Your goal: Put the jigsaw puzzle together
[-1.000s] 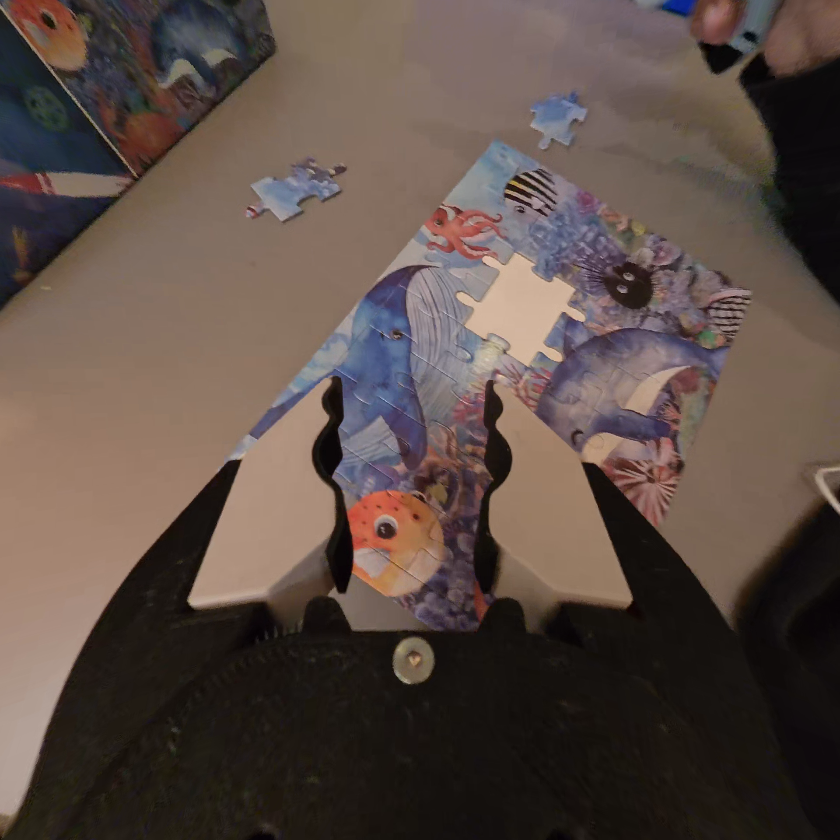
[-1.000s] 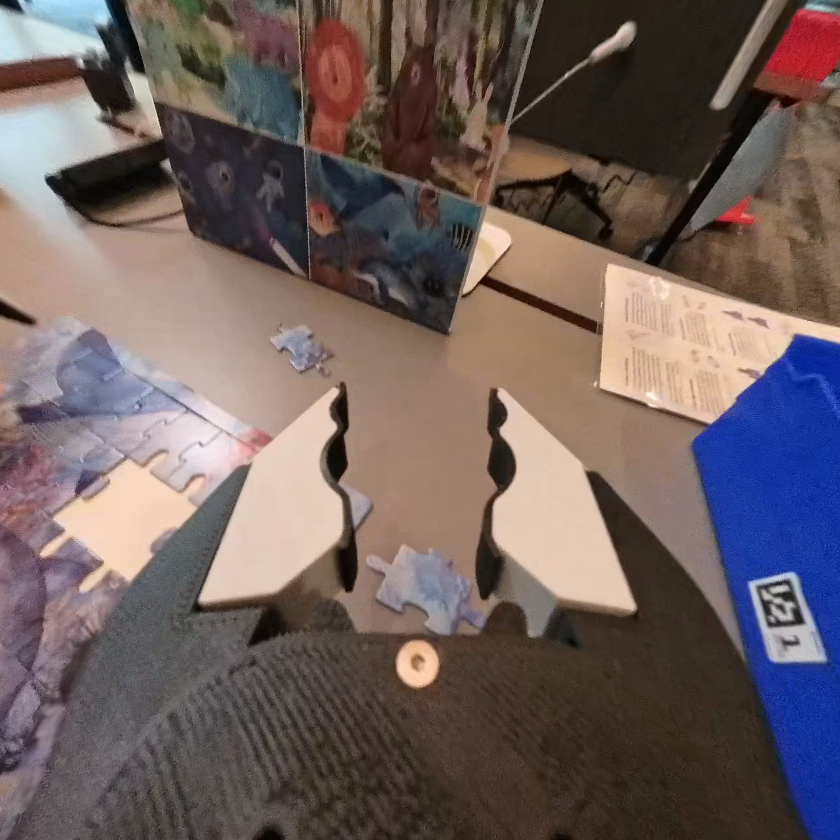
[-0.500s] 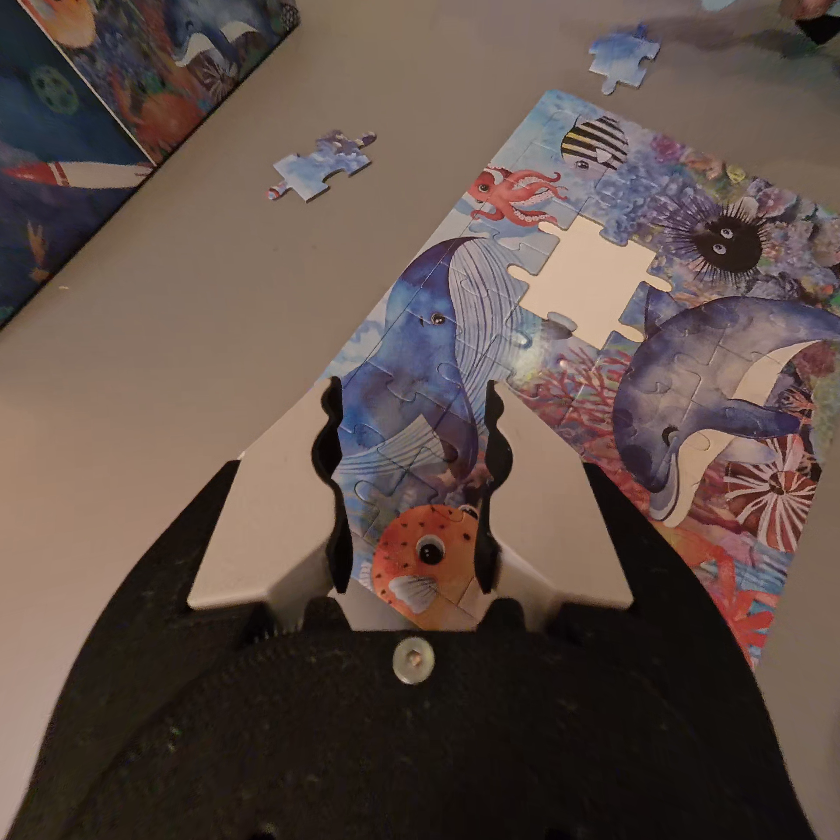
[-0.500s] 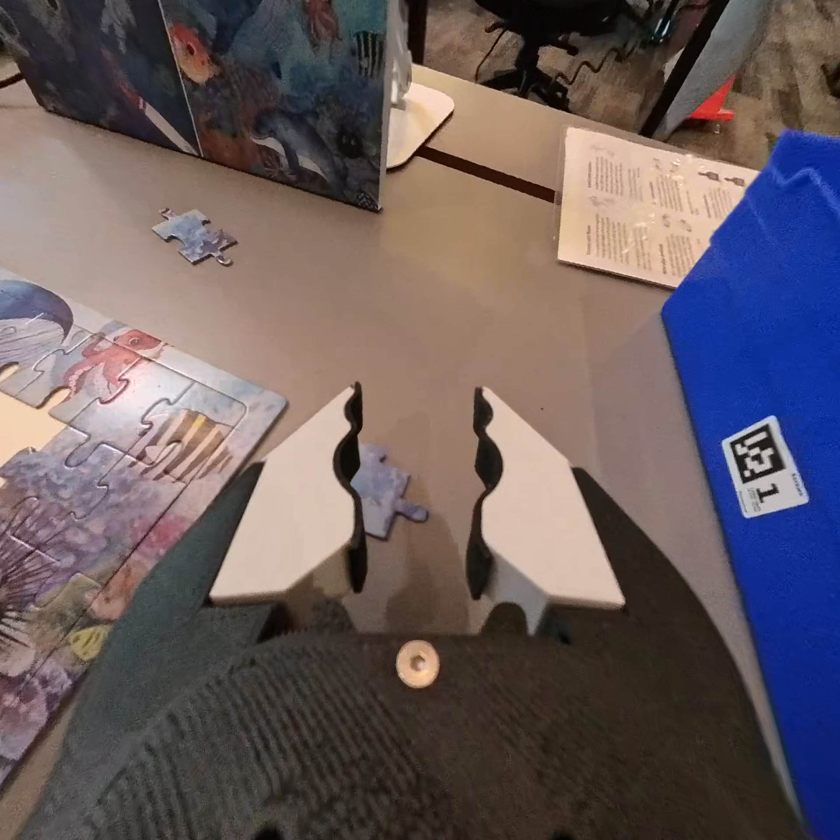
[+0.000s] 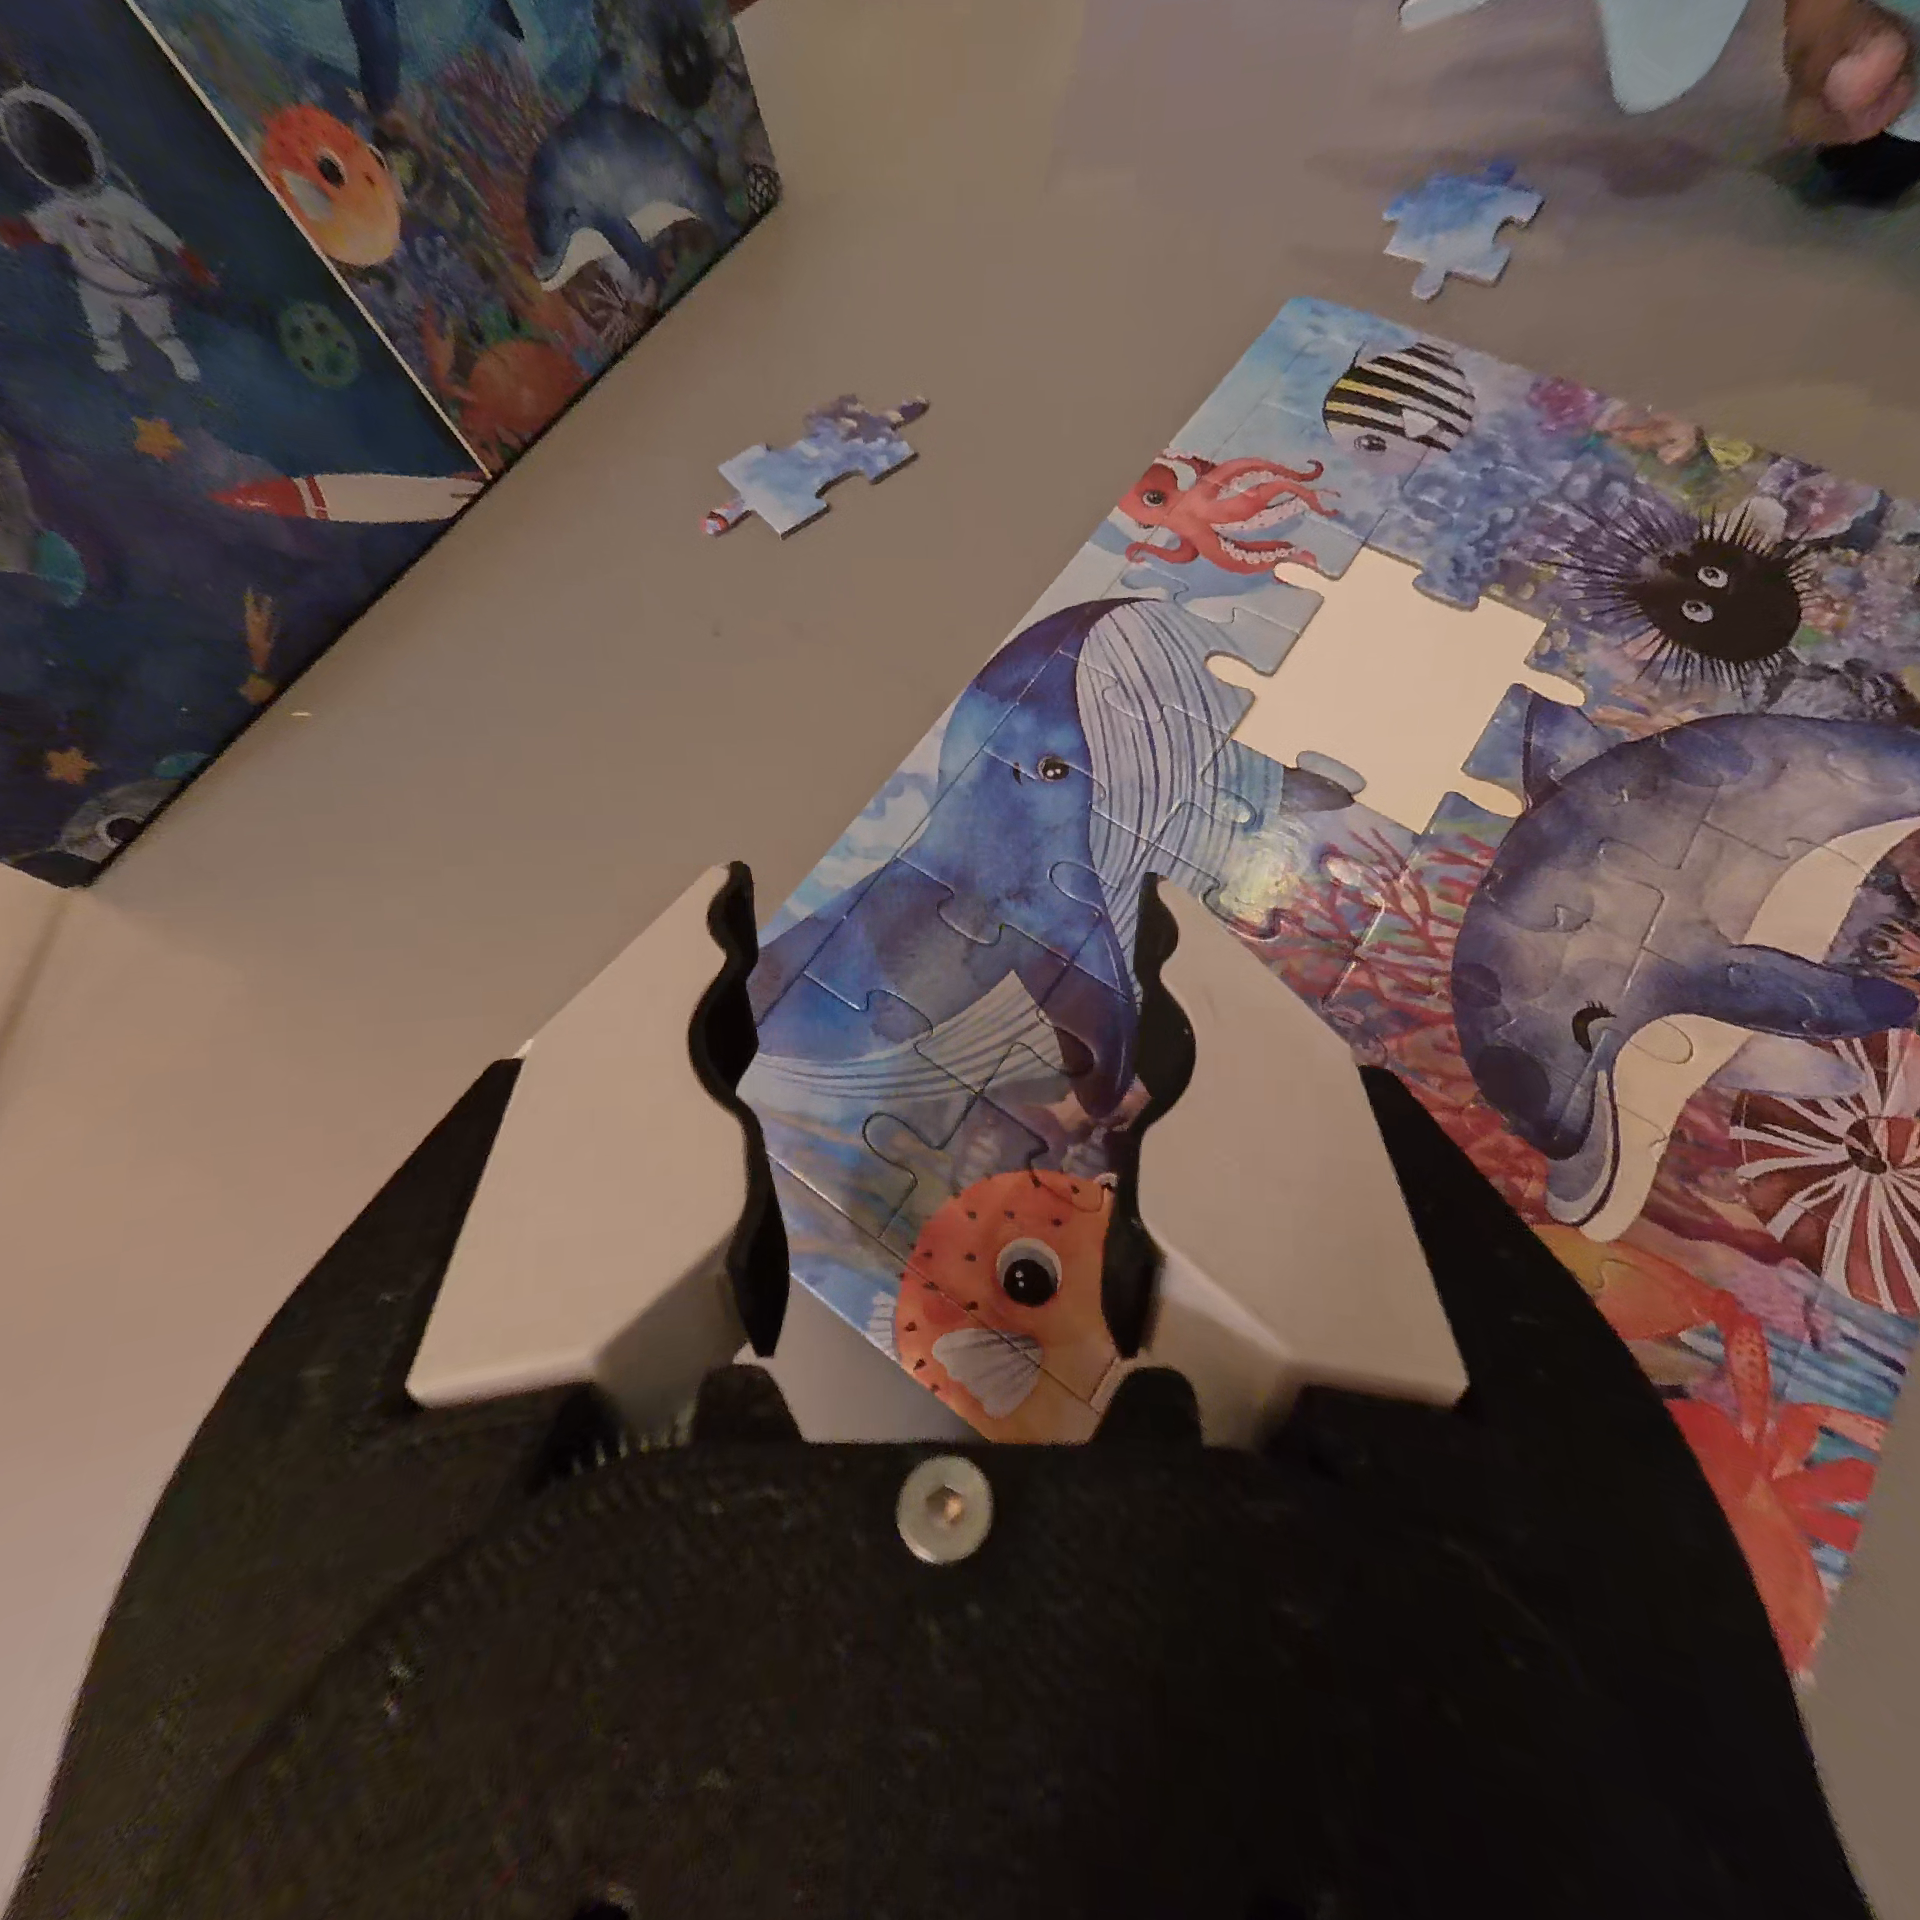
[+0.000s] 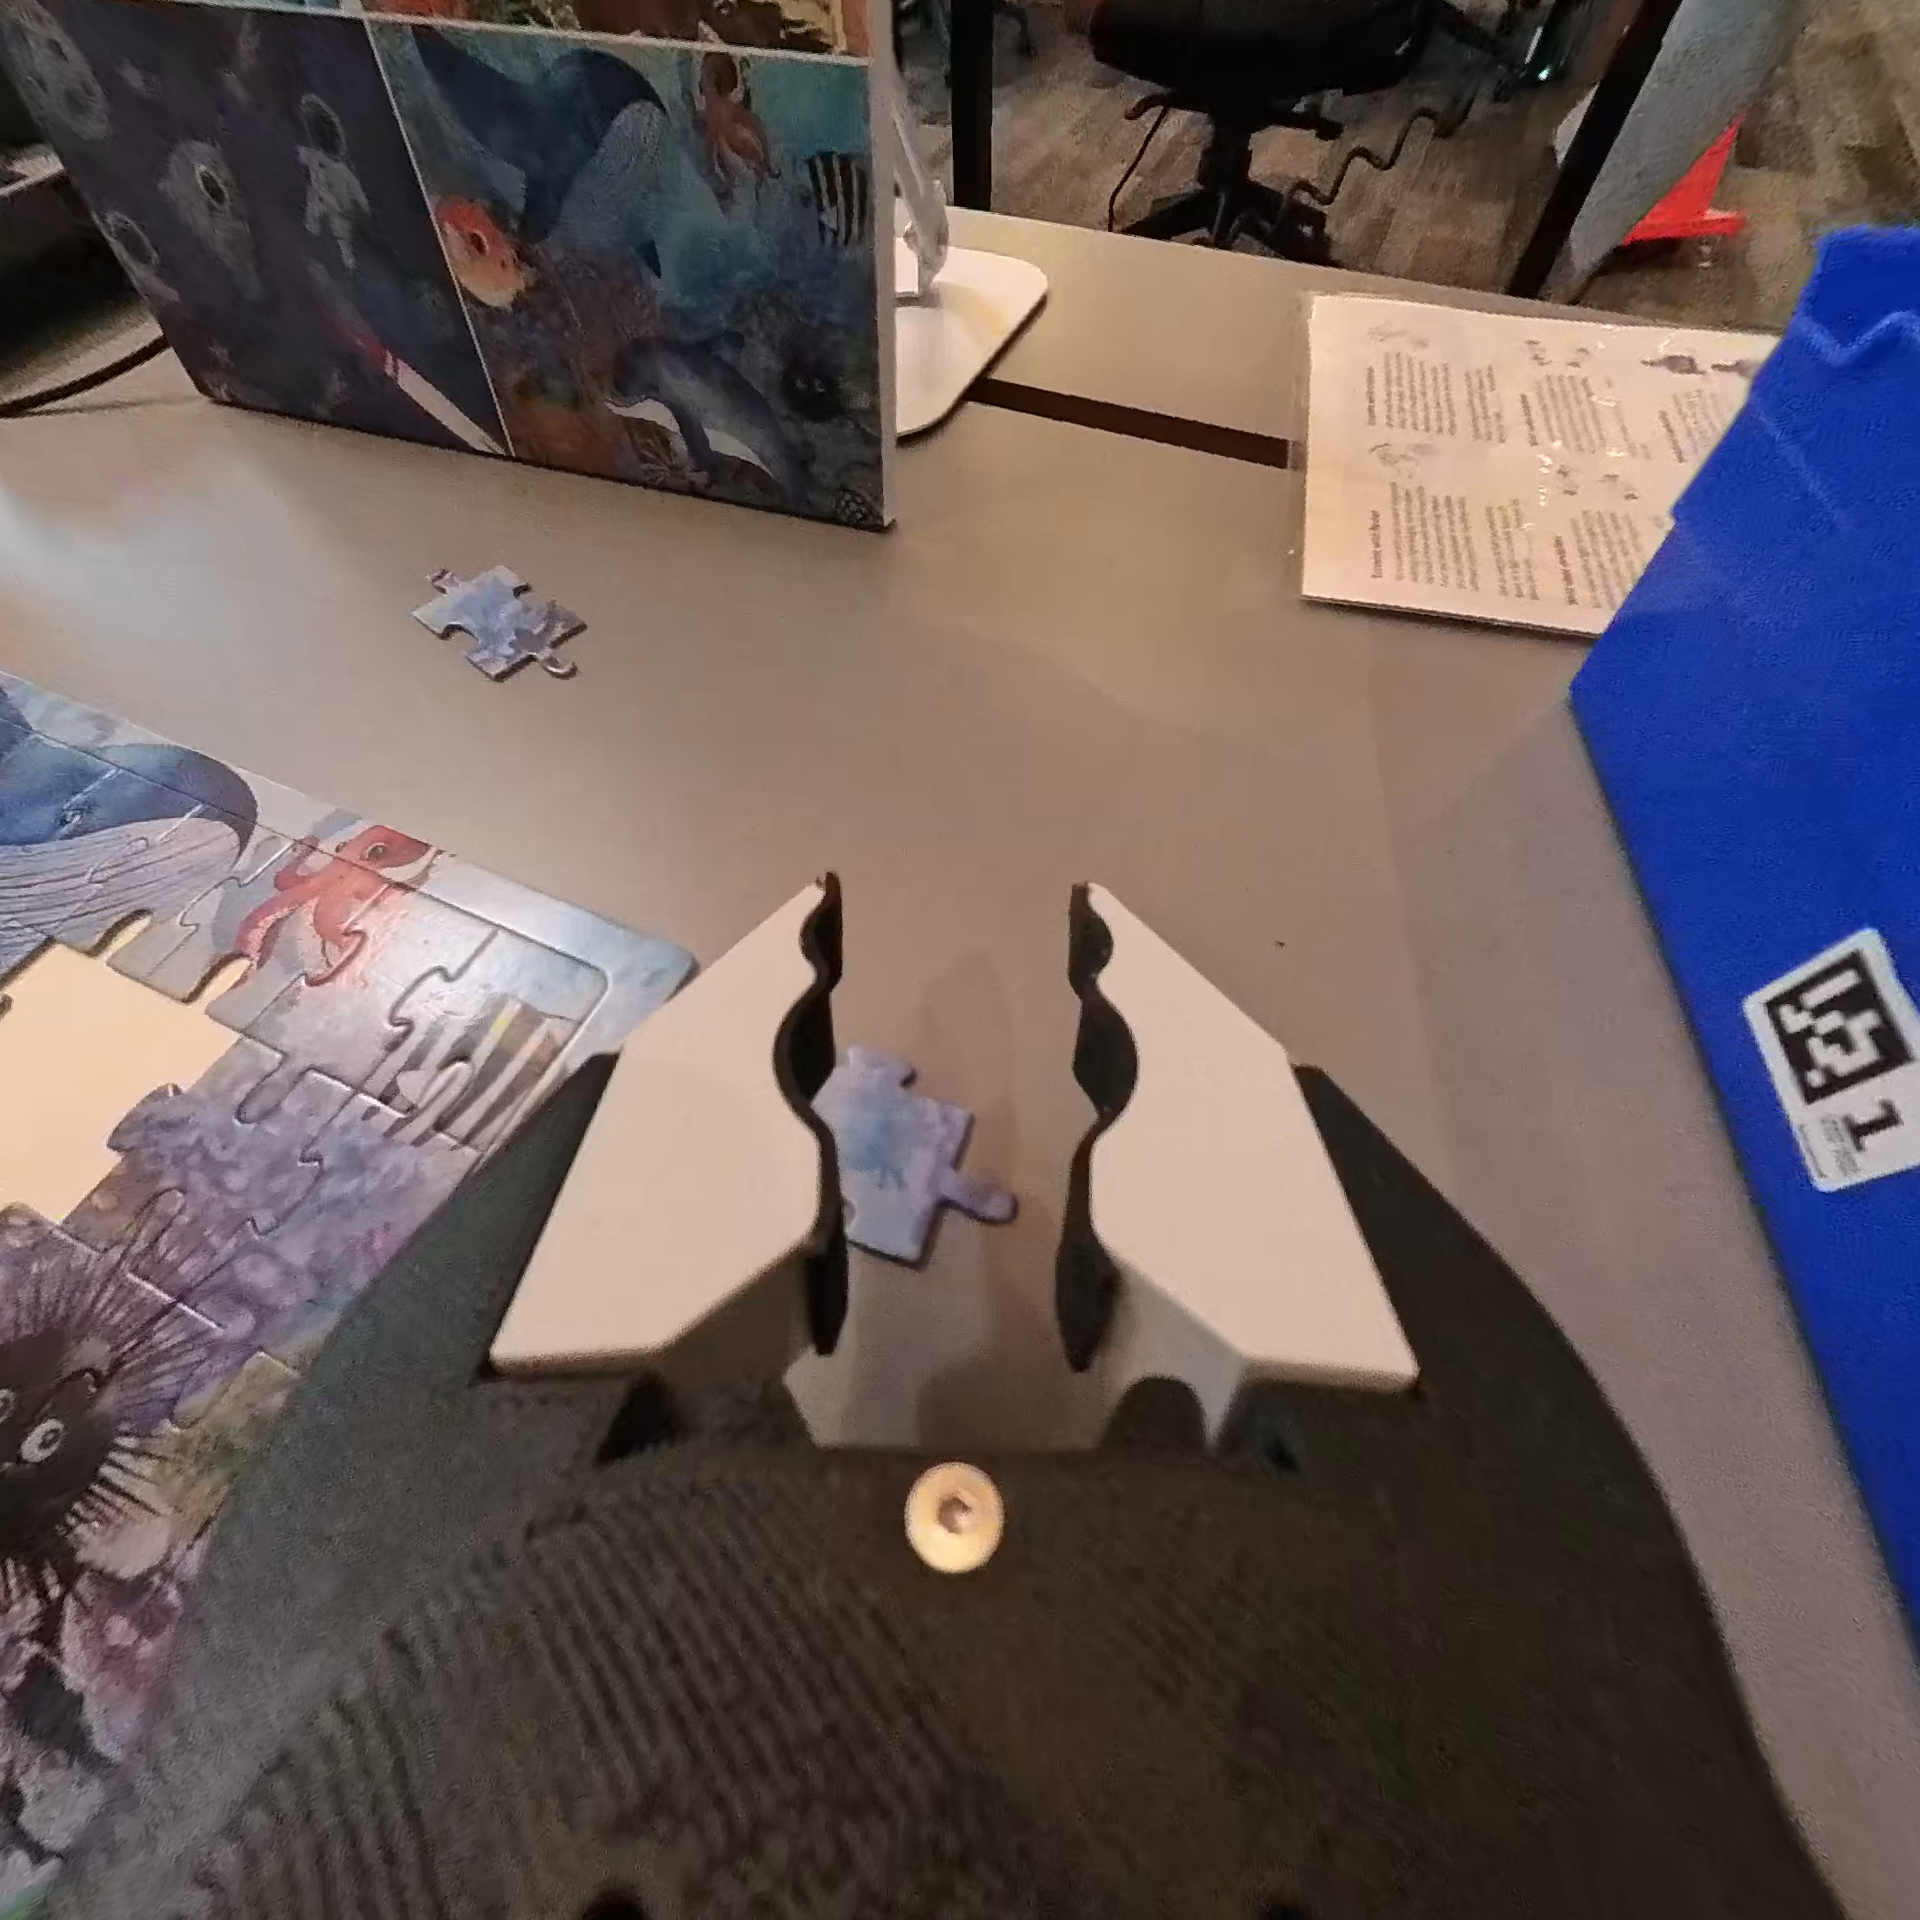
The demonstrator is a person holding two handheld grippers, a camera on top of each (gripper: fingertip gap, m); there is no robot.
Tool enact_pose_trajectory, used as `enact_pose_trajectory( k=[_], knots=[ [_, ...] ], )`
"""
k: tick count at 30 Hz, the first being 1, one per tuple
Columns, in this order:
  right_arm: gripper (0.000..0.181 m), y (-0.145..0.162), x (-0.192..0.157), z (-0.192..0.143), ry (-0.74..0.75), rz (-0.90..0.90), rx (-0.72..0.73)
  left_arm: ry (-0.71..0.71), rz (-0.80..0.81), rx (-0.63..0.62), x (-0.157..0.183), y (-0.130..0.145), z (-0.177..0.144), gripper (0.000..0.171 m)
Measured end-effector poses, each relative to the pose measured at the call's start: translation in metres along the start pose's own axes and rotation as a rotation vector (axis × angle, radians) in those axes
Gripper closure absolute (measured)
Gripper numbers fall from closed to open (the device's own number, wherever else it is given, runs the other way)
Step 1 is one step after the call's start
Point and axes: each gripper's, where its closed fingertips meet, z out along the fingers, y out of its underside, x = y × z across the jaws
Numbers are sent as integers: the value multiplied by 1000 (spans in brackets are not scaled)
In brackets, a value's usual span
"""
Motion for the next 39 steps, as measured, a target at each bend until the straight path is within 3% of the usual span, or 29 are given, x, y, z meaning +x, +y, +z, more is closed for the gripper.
enact_pose_trajectory(
  k=[14, 18, 22, 25, 28, 34, 39],
  knots=[
    [140, -24, -43, -4, -72, -96, 66, -5, 39, 61, 10, -18, 8, 106],
    [141, -26, -50, -7, -64, -162, 75, -77, 70, 52, 9, -36, 25, 103],
    [142, -23, -52, -8, -67, -191, 70, -168, 2, -10, -9, -49, 52, 89],
    [142, -24, -49, -10, -67, -179, 80, -215, -1, -52, -22, -53, 74, 89],
    [142, -24, -45, -12, -71, -153, 89, -205, -31, -131, -25, -49, 95, 89],
    [143, -18, -31, -14, -28, -163, 66, -197, -127, -136, -39, -61, 118, 98],
    [143, -18, -30, -14, -33, -153, 65, -185, -178, -187, -49, -61, 133, 91]
  ],
)
